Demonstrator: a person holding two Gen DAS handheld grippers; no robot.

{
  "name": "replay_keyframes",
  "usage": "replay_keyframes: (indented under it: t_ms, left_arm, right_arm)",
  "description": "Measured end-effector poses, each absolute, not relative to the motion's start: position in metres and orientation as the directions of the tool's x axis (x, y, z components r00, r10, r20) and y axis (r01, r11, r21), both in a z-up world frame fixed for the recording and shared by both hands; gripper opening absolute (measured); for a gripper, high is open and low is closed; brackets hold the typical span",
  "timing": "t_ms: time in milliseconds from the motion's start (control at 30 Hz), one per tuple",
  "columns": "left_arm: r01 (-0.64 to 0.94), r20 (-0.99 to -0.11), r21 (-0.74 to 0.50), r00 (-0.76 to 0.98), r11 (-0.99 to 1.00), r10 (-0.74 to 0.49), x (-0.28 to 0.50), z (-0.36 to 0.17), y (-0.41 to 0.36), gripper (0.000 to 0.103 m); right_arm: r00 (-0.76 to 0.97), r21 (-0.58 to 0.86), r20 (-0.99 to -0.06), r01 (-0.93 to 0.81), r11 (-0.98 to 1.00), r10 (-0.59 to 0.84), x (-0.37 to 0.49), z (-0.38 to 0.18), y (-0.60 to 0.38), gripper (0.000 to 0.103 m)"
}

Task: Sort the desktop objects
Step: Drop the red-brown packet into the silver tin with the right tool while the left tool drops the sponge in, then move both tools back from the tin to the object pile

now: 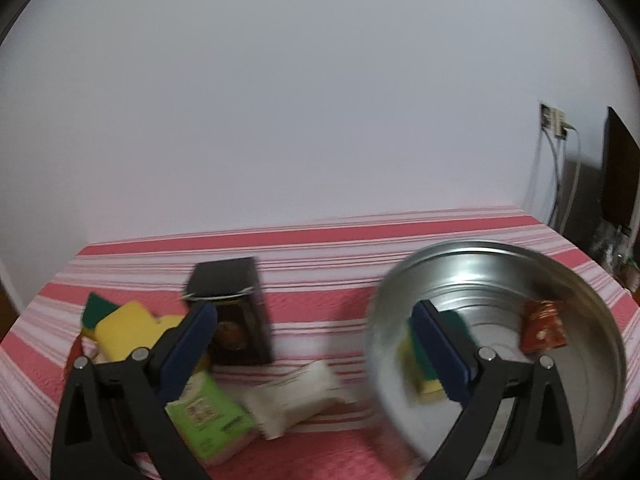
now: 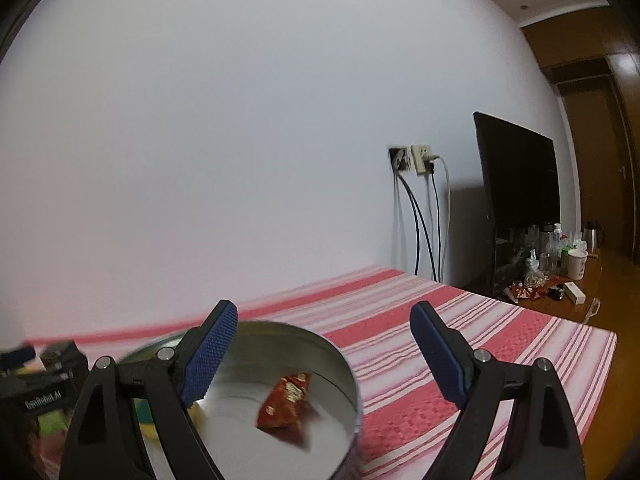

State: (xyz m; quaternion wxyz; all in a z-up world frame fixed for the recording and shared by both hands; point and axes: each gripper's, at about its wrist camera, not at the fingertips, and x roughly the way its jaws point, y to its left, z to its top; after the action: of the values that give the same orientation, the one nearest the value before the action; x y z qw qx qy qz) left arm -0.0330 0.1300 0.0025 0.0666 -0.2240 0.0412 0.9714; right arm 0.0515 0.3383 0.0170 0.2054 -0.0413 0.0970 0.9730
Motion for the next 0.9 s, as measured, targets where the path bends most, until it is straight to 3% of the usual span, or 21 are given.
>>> replay_keyframes:
  t_ms: [133, 300, 600, 900]
  left_arm:
    - [-0.084, -0.423, 0.084, -0.905, -0.993, 0.041, -0.028, -0.006, 0.108, 0.1]
    - [-0.027, -0.417, 0.09, -0.909, -0.996, -0.013, -0.028, -0.014, 0.089, 0.1]
    - [-0.007, -0.398, 0.057, -0.917, -0.998, -0.016, -0.022, -0.013, 0.061, 0.099]
    - [0.048, -0.433, -0.003, -0.901, -0.999, -0.042, -0.023, -0.016, 0.004, 0.1]
  right_arm:
    - [-0.931, 0.212, -0.074, -0.364, -0.907, 0.357, 0.054, 0.019, 0.323, 0.09]
    - [-0.944, 0.201, -0.092, -0.328, -0.923, 0.316, 0.049, 0.019, 0.297, 0.09]
    - [-0.972, 0.198, -0.098, -0.231, -0.953, 0.215, 0.051, 0.018, 0.257, 0.09]
    - [-0.987, 0.171, -0.134, -0.108, -0.979, 0.086, 0.044, 0.015, 0.207, 0.09]
